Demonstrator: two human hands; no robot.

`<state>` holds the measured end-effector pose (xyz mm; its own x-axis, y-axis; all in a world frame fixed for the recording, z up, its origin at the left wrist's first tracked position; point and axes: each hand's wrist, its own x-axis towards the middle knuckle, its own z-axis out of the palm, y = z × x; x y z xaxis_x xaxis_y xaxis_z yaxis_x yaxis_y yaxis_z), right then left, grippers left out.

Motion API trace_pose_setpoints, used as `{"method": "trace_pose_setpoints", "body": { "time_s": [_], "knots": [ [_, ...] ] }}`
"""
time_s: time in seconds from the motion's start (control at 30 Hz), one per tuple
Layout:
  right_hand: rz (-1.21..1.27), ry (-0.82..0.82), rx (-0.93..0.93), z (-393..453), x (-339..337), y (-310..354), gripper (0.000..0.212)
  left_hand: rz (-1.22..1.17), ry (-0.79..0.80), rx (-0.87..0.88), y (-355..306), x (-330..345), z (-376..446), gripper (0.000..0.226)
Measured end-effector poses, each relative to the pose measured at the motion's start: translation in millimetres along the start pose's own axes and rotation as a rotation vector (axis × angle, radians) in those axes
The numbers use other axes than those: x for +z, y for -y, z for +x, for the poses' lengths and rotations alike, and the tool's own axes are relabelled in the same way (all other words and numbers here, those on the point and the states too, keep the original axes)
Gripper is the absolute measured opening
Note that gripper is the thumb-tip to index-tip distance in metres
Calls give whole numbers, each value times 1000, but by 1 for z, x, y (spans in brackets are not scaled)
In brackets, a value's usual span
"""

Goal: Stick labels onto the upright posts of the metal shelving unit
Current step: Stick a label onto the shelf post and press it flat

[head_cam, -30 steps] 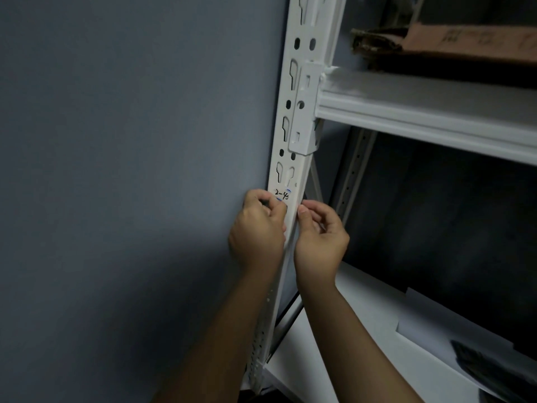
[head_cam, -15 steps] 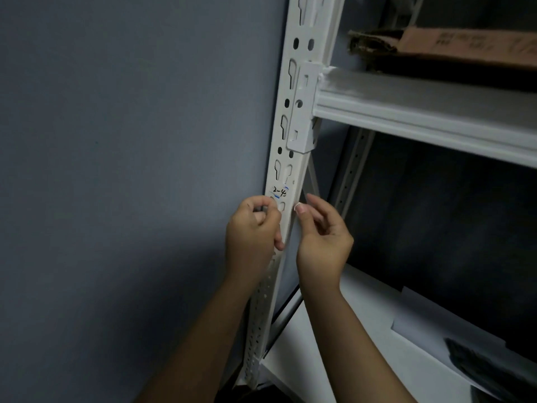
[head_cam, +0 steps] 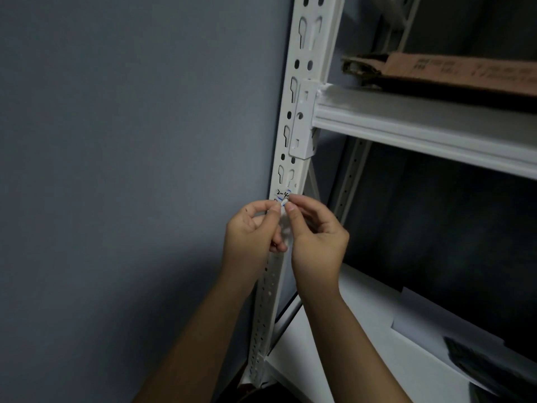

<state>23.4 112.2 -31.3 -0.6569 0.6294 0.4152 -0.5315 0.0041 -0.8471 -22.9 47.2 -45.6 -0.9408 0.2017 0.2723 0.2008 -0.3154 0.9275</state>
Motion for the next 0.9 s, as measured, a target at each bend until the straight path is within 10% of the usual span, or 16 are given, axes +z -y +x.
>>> {"method": "trace_pose_setpoints", "body": {
  "time_s": [0.9],
  "knots": [
    [-214,-27,-137,-31,3,39,28,-7,-49,11,-51,-4,-37,13]
  ]
}}
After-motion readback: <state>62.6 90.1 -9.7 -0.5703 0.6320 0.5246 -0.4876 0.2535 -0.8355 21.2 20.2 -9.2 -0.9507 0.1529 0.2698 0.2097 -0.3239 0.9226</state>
